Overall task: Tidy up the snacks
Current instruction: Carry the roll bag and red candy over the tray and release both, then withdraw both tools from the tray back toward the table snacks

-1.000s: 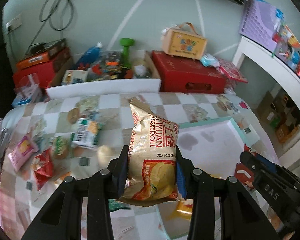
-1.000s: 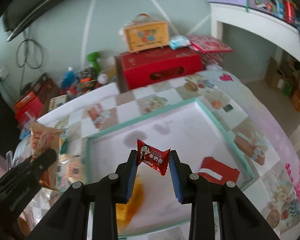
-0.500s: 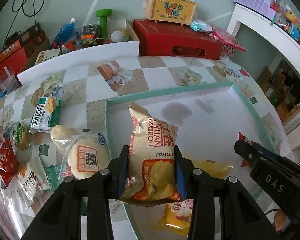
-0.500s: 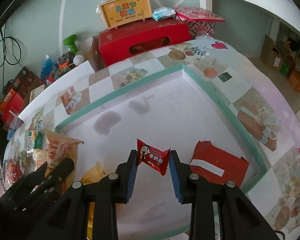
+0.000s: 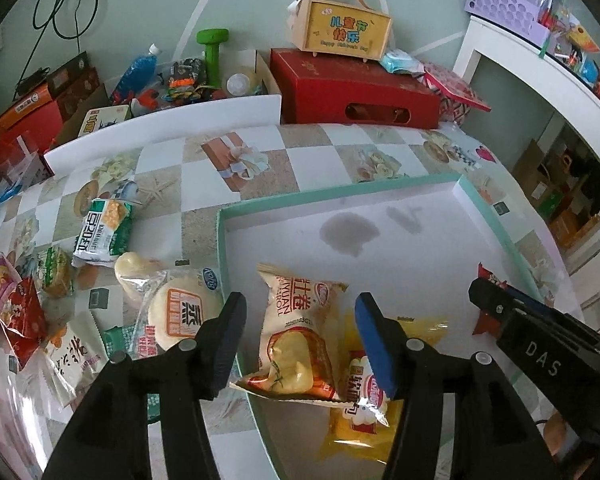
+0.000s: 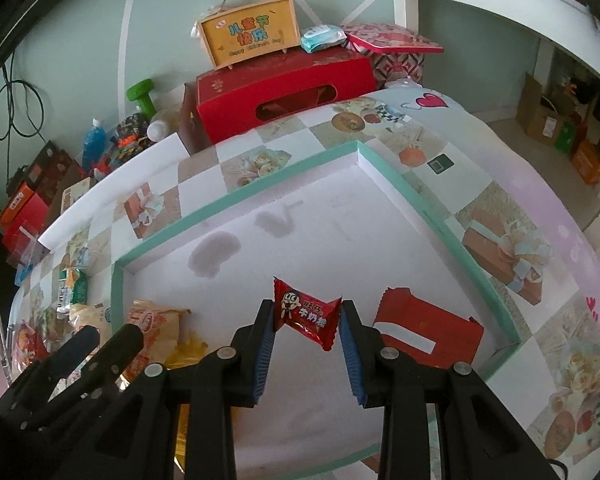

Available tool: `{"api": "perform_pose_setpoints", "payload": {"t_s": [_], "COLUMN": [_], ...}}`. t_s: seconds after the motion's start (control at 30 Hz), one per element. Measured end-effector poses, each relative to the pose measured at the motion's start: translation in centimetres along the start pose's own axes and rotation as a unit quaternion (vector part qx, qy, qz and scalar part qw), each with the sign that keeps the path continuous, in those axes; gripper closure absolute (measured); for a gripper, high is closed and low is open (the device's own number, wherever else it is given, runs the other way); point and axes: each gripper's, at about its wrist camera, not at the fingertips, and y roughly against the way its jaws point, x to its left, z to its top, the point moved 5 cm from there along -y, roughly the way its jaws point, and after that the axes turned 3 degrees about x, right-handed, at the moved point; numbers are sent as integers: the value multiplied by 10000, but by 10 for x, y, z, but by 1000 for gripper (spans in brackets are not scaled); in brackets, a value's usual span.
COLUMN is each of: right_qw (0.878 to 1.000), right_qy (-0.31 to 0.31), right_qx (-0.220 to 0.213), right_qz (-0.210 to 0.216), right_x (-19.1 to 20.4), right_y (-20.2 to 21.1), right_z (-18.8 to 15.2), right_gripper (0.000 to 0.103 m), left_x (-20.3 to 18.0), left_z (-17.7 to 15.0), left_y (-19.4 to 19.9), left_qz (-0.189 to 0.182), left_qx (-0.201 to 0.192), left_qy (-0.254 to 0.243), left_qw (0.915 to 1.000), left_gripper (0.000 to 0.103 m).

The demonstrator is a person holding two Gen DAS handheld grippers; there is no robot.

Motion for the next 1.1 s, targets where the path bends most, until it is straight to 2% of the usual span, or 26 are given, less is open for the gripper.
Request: {"api": "perform_pose_setpoints", "payload": {"t_s": [0.07,0.1,0.2,0.37,0.43,0.57,0.67,0.73,1.1], "right_qw": [10000,10000,9999,9994,9992,9987,9985,9985,9981], "right_qy": [15,22,21,41,83,154,146,126,24], "right_qx": [-9,-9,3,-5,27,21,8,-2,-44], "right_qz": [-8,-30,-169,-355,-387,-479,-518,-529,-615], "right_x": [1,1,-1,-5,-5,-4,-5,-6,-12], "right_y": [1,0,-2,-4,-6,-8,-9,-9,-8], "right_z": [0,0,0,1,0,0,0,0,1], "right_gripper": [68,64,25,23,20,15,8,0,0], "left_x": [1,2,5,17,21,29,34,37,47], "left_z": [0,0,1,2,2,3,3,3,1], "left_y": [1,1,0,-2,-3,-4,-4,-4,-3], "left_qz": [21,39,178,518,595,713,678,711,840], "left_qx": [1,3,9,-20,-41,-85,-78,-74,-83], "left_qy": [8,10,45,108,161,335,441,520,655], "left_qw": [10000,10000,9998,9986,9981,9969,9967,9961,9943], "left_gripper": [45,43,20,18,10,7,4,4,3]}}
